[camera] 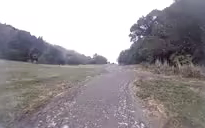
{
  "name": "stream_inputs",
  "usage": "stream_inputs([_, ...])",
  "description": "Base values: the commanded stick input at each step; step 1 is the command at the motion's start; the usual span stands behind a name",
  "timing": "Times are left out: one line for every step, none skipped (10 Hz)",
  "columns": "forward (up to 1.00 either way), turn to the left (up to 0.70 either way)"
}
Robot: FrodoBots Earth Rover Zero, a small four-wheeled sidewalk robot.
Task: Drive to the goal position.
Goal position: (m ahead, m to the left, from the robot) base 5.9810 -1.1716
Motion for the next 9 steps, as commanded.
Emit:
stream_inputs([0.45,0.0])
stream_inputs([0.45,0.0])
stream_inputs([0.45,0.0])
stream_inputs([0.45,0.0])
stream_inputs([0.45,0.0])
stream_inputs([0.45,0.0])
stream_inputs([0.45,0.0])
stream_inputs([0.45,0.0])
stream_inputs([0.45,0.0])
